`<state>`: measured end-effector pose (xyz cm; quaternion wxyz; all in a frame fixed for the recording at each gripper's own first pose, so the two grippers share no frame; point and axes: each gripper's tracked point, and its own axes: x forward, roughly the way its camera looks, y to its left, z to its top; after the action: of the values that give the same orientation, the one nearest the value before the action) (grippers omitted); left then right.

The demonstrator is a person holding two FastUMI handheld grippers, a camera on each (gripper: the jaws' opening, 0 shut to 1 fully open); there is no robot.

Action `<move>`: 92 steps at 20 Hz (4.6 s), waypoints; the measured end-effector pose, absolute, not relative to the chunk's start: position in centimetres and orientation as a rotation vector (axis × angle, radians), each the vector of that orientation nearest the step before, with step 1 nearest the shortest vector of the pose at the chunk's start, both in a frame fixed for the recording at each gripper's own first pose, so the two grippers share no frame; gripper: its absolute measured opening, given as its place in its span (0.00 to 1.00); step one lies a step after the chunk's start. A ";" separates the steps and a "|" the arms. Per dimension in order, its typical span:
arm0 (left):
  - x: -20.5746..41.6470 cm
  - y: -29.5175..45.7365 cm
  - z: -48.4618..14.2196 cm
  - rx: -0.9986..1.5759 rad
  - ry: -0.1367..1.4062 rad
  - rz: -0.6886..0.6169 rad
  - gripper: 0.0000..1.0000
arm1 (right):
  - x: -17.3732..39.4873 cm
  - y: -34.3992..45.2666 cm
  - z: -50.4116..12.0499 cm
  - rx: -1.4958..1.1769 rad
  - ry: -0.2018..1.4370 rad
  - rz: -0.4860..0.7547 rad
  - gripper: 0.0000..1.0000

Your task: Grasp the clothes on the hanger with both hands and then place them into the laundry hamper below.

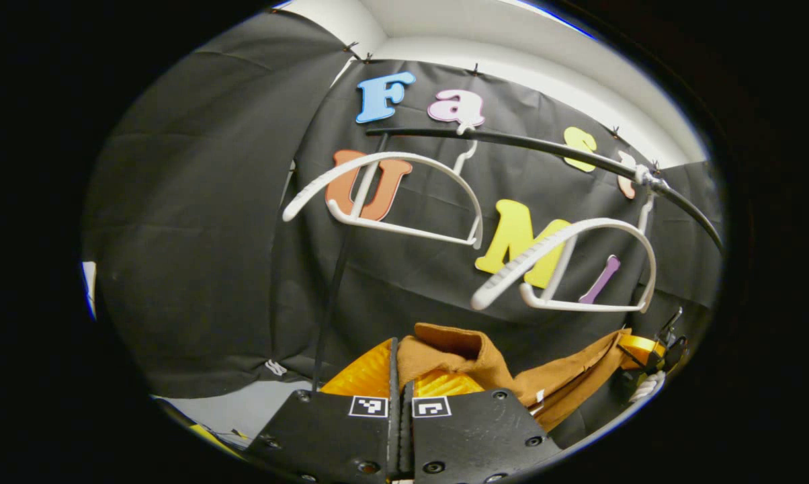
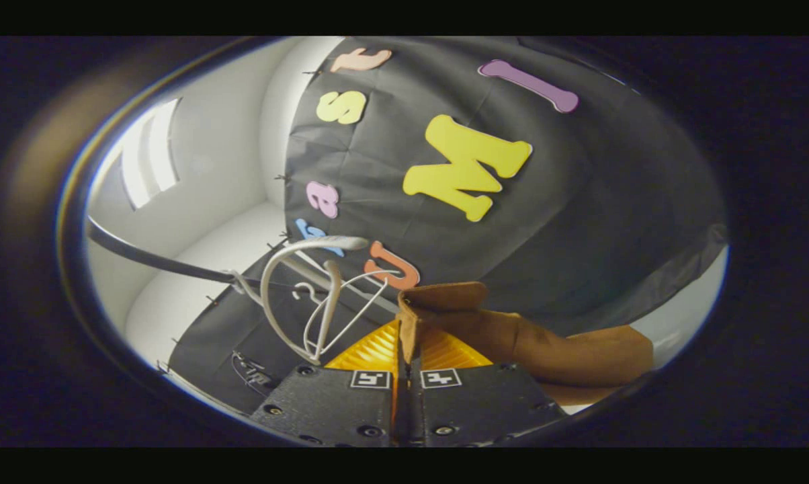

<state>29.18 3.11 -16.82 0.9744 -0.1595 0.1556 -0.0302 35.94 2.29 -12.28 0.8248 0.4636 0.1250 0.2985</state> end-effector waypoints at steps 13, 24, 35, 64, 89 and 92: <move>24.1 -7.3 -15.1 -0.284 0.342 -0.332 0.00 | 25.4 17.8 -10.3 0.764 0.358 0.840 0.03; 19.2 -12.2 -31.4 -0.263 0.621 -0.451 0.00 | 24.6 16.9 -28.1 0.553 0.699 0.573 0.03; 7.1 -10.8 -49.5 -0.301 1.092 -0.311 0.00 | 17.1 18.5 -47.5 0.478 1.173 0.369 0.04; 7.6 -4.8 -41.6 -0.181 0.915 -0.216 0.96 | 19.3 12.1 -40.5 0.269 0.861 0.150 0.76; -3.4 -9.1 2.0 -0.007 0.100 -0.128 0.95 | 0.6 -1.4 -2.4 0.134 -0.060 0.100 0.98; -8.8 -8.4 2.8 0.060 0.093 -0.068 0.97 | -1.9 -2.7 -1.6 0.111 -0.089 0.081 0.98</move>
<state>-8.79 -8.42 2.76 0.9979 0.0302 0.0464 -0.0342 -1.93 -2.73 -1.57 0.9967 0.0555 -0.0444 0.0402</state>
